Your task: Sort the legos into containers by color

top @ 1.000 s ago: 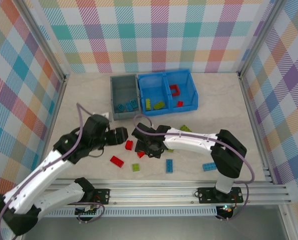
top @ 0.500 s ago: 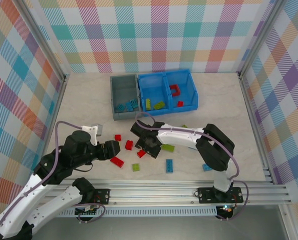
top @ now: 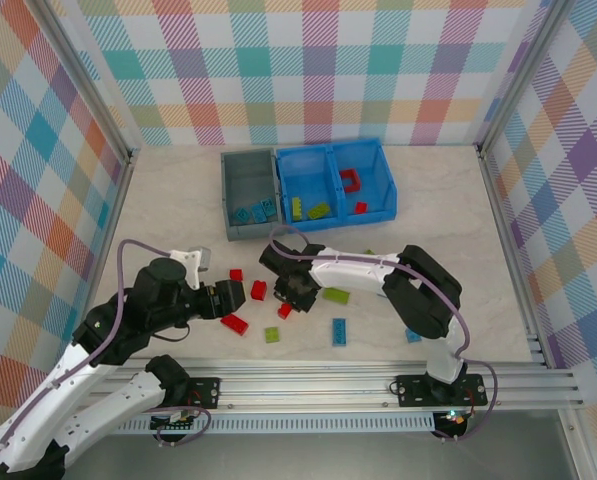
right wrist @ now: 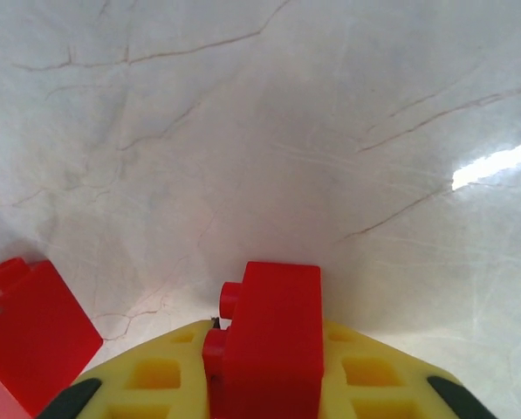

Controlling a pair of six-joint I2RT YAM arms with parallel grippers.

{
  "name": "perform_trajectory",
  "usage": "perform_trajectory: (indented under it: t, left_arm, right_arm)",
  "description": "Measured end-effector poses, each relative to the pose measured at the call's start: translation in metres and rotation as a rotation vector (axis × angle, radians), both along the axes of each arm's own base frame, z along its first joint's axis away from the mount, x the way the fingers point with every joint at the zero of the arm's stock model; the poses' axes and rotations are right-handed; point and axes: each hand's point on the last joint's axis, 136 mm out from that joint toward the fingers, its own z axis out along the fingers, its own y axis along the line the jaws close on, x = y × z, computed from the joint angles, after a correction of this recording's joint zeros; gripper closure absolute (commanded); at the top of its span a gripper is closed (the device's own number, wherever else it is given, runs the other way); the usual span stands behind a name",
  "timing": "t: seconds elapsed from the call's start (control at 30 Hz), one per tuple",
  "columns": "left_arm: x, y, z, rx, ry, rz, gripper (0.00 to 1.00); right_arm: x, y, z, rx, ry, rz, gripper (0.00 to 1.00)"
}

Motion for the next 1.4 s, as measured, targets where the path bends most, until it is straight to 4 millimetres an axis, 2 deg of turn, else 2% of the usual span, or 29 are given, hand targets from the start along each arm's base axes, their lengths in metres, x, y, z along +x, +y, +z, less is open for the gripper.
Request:
perform_trajectory:
  t: [0.1, 0.17, 0.23, 0.33, 0.4, 0.43, 0.5, 0.6, 0.73, 0.93, 1.03, 1.2, 1.27, 1.4]
  left_arm:
    - [0.006, -0.011, 0.001, -0.024, 0.011, -0.015, 0.25]
    - [0.01, -0.021, 0.003, -0.046, 0.016, -0.026, 0.25]
    - [0.016, -0.035, 0.004, -0.064, 0.021, -0.048, 0.25]
    - [0.024, -0.063, 0.004, -0.062, 0.034, -0.094, 0.25]
    - [0.03, -0.088, 0.007, -0.057, 0.031, -0.132, 0.25]
    - [0.035, -0.1, 0.007, -0.052, 0.028, -0.145, 0.25]
    - [0.045, -0.124, 0.006, -0.048, 0.013, -0.161, 0.25]
    - [0.061, -0.153, 0.006, -0.027, -0.02, -0.157, 0.25]
    - [0.087, -0.181, 0.01, -0.011, -0.077, -0.119, 0.25]
    - [0.105, -0.199, 0.012, 0.004, -0.122, -0.096, 0.25]
    - [0.106, -0.202, 0.01, 0.014, -0.126, -0.095, 0.25]
    - [0.107, -0.203, 0.005, 0.026, -0.12, -0.094, 0.25]
    - [0.106, -0.204, 0.003, 0.029, -0.119, -0.096, 0.25]
    - [0.104, -0.206, 0.002, 0.032, -0.118, -0.103, 0.25]
  right_arm:
    - [0.007, -0.007, 0.012, -0.015, -0.051, 0.012, 0.83]
    - [0.016, -0.016, 0.032, -0.018, -0.106, 0.028, 0.83]
    - [0.033, -0.033, 0.064, -0.01, -0.189, 0.038, 0.84]
    - [0.075, -0.082, 0.115, -0.022, -0.338, 0.014, 0.83]
    - [0.104, -0.121, 0.139, -0.069, -0.423, 0.005, 0.82]
    - [0.121, -0.142, 0.147, -0.11, -0.454, 0.003, 0.82]
    - [0.149, -0.171, 0.155, -0.181, -0.485, 0.016, 0.82]
    - [0.195, -0.194, 0.153, -0.262, -0.49, 0.079, 0.82]
    - [0.248, -0.199, 0.131, -0.303, -0.468, 0.172, 0.82]
    - [0.299, -0.199, 0.096, -0.304, -0.421, 0.254, 0.83]
    - [0.309, -0.194, 0.082, -0.26, -0.398, 0.287, 0.81]
    - [0.307, -0.182, 0.069, -0.177, -0.35, 0.318, 0.73]
    - [0.307, -0.178, 0.067, -0.15, -0.343, 0.32, 0.68]
    - [0.305, -0.178, 0.065, -0.114, -0.32, 0.314, 0.52]
